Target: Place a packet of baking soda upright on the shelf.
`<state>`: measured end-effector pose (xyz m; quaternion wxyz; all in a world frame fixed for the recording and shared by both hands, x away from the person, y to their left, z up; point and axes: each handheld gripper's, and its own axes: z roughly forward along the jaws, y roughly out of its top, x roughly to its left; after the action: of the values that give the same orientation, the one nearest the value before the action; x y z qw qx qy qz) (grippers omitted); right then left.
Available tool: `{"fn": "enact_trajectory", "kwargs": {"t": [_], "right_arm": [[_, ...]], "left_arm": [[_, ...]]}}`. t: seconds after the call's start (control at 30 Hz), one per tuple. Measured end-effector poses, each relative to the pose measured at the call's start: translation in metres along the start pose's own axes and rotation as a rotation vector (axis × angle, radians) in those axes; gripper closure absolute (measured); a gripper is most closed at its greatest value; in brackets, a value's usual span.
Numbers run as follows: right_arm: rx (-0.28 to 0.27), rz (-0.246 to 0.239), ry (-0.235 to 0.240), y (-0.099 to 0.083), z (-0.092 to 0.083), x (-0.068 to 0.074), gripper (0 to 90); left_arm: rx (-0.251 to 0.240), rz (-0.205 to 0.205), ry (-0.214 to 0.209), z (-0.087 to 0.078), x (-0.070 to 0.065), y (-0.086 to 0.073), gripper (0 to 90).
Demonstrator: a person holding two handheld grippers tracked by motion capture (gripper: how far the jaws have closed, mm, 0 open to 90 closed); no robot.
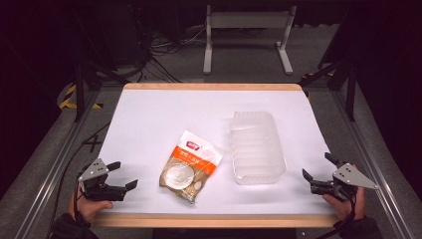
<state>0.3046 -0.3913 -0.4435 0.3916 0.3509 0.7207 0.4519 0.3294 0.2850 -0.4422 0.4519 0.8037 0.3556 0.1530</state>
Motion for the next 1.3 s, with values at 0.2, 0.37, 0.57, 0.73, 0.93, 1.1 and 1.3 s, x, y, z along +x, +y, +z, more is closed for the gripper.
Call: {"fn": "enact_trajectory", "kwargs": {"t": [0.2, 0.37, 0.57, 0.73, 0.93, 1.1, 1.3], "right_arm": [[0.001, -0.001, -0.004, 0.000, 0.000, 0.000, 6.1], [0.007, -0.003, -0.002, 0.000, 0.000, 0.001, 6.0], [0.012, -0.009, -0.005, 0.000, 0.001, 0.001, 6.1], [0.019, -0.017, -0.006, 0.001, 0.002, 0.002, 6.1], [0.019, -0.018, -0.003, 0.001, 0.002, 0.002, 6.0], [0.018, -0.020, -0.001, 0.001, 0.002, 0.002, 6.0], [0.021, -0.020, 0.000, 0.001, 0.002, 0.002, 6.1]], "left_arm": [[0.020, 0.007, -0.016, 0.019, -0.003, 0.010, 8.0], [0.033, -0.005, -0.043, 0.028, -0.004, 0.017, 7.3], [0.051, -0.028, -0.161, 0.057, -0.004, 0.037, 6.9], [0.074, -0.038, -0.232, 0.079, -0.007, 0.051, 6.4], [0.117, -0.042, -0.323, 0.117, -0.009, 0.075, 6.4], [0.158, -0.032, -0.345, 0.143, -0.015, 0.086, 6.2], [0.191, -0.048, -0.391, 0.158, -0.018, 0.090, 7.5]]}}
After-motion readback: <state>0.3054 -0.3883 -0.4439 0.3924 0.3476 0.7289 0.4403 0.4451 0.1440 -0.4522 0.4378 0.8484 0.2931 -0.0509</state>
